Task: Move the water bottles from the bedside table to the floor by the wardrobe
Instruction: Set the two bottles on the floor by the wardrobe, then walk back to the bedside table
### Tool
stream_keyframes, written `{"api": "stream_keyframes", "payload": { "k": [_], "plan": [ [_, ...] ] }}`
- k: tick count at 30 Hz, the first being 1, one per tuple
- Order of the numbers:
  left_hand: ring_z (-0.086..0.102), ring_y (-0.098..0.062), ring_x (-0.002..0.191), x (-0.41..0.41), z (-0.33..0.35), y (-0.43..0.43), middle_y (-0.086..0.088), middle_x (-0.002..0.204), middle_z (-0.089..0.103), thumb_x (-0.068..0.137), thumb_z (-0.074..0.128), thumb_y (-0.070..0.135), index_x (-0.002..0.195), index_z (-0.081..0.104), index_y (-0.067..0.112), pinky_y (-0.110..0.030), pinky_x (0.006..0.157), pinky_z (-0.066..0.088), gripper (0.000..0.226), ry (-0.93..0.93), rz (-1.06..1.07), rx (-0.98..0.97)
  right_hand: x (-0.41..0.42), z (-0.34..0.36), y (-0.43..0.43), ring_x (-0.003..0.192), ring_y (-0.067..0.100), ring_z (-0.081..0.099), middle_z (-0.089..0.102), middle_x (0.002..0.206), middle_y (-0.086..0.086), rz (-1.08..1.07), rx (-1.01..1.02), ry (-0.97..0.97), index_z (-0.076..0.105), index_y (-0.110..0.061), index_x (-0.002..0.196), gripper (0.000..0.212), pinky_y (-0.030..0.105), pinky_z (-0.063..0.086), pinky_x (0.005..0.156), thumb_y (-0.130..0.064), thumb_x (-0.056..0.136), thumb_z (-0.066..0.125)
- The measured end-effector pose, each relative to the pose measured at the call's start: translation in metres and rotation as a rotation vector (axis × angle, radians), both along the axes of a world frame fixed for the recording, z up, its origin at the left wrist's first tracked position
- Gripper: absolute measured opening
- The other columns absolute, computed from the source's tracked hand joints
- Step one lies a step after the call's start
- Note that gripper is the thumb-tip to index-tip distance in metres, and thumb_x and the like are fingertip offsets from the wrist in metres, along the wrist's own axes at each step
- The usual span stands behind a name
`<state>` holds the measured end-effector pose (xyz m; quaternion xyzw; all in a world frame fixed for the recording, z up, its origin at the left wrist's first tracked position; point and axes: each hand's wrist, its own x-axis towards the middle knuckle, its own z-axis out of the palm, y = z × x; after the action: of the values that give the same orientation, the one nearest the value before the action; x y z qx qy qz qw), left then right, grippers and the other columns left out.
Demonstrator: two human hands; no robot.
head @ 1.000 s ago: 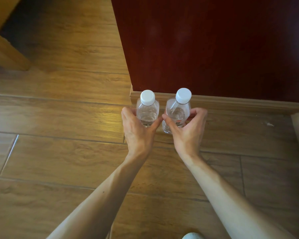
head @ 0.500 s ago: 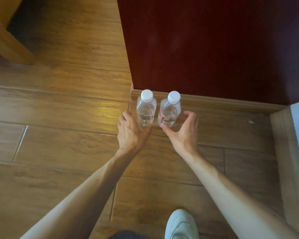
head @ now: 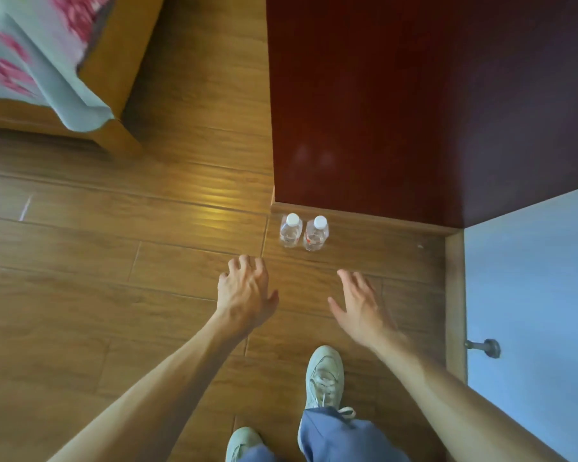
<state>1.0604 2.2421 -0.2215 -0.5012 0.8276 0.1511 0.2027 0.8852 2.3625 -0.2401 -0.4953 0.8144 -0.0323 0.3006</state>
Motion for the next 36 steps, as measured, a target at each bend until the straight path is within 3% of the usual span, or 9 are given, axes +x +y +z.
{"api": "stream_keyframes", "payload": {
  "k": [9,17,28,36],
  "plan": [
    [0.049,-0.026,0.117,0.052,0.168,0.025,-0.006,0.123,0.052,0.084,0.057,0.055,0.122,0.046,0.014,-0.039,0.086,0.047,0.057,0.047,-0.086,-0.006,0.033,0.183,0.023,0.126,0.023,0.045,0.047,0.137,0.005,0.15,0.118,0.055,0.033,-0.018,0.143,0.047,0.037,0.044,0.095,-0.036,0.101,0.044],
    [0.056,-0.029,0.107,0.105,0.284,0.052,-0.008,0.111,0.057,0.08,0.061,0.051,0.11,0.055,0.013,-0.041,0.077,0.051,0.049,0.138,-0.094,-0.074,0.063,0.306,0.04,0.128,0.021,0.046,0.047,0.139,0.003,0.166,0.063,0.077,0.031,-0.02,0.145,0.051,0.037,0.046,0.101,-0.04,0.101,0.046],
    [0.059,-0.029,0.104,0.214,0.373,0.05,-0.005,0.107,0.059,0.08,0.063,0.051,0.113,0.056,0.012,-0.04,0.075,0.053,0.051,0.207,-0.042,-0.122,0.097,0.39,0.067,0.13,0.022,0.046,0.048,0.141,0.004,0.069,-0.01,0.123,0.031,-0.018,0.148,0.056,0.036,0.048,0.097,-0.042,0.1,0.047],
    [0.059,-0.026,0.106,0.228,0.427,0.043,-0.002,0.111,0.06,0.086,0.057,0.051,0.121,0.051,0.014,-0.038,0.077,0.053,0.052,0.262,-0.034,-0.145,0.128,0.447,0.049,0.126,0.023,0.046,0.048,0.131,0.002,0.141,-0.083,0.111,0.037,-0.019,0.141,0.051,0.042,0.051,0.092,-0.041,0.097,0.052]
  ]
}}
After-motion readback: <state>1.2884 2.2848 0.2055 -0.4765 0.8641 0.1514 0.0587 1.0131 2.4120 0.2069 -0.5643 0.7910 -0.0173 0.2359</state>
